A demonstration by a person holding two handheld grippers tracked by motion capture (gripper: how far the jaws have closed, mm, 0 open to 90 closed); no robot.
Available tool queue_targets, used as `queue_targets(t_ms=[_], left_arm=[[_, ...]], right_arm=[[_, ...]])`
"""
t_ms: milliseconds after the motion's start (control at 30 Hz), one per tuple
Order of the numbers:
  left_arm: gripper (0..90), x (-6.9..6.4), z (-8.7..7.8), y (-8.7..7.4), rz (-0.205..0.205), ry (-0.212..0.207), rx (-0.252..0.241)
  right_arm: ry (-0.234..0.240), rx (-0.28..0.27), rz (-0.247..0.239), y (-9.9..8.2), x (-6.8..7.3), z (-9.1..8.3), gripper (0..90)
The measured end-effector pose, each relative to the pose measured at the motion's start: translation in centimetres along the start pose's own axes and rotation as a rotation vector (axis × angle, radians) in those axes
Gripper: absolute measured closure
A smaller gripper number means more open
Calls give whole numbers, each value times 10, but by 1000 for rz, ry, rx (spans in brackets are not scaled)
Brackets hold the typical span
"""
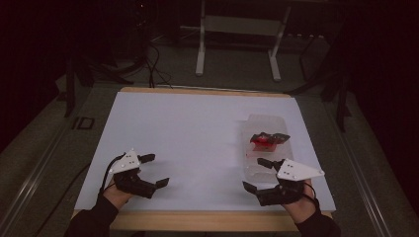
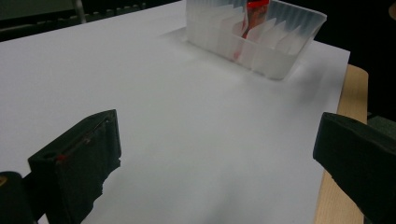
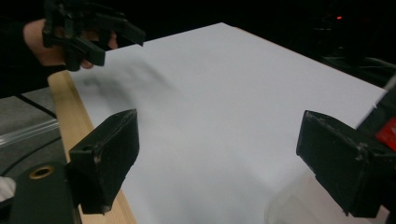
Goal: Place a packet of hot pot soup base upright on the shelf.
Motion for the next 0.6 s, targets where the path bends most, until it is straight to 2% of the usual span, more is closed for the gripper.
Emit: queue_targets(t_ms=[133, 167, 233, 600], left_arm=[[9, -1, 0, 0, 2, -2, 2], [9, -1, 1, -1, 2, -3, 3], [9, -1, 1, -1, 2, -5, 3], [9, -1, 1, -4, -6, -10, 9]], right_arm=[[-4, 0, -11, -7, 5, -7, 130], [-2, -3, 1, -8, 6, -8, 129], [-22, -9, 1, -10, 6, -11, 128], [-47, 34, 15, -28, 7, -23, 129]])
Point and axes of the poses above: each handheld gripper's, and its own axes: z roughly forward along the jaws, y roughly out of its top, x roughly to its left, the point moved 3 cm from there along z, roughly forward along the jaws, and after that the axes turned 15 degrees about -x, right-handed, at the moved point
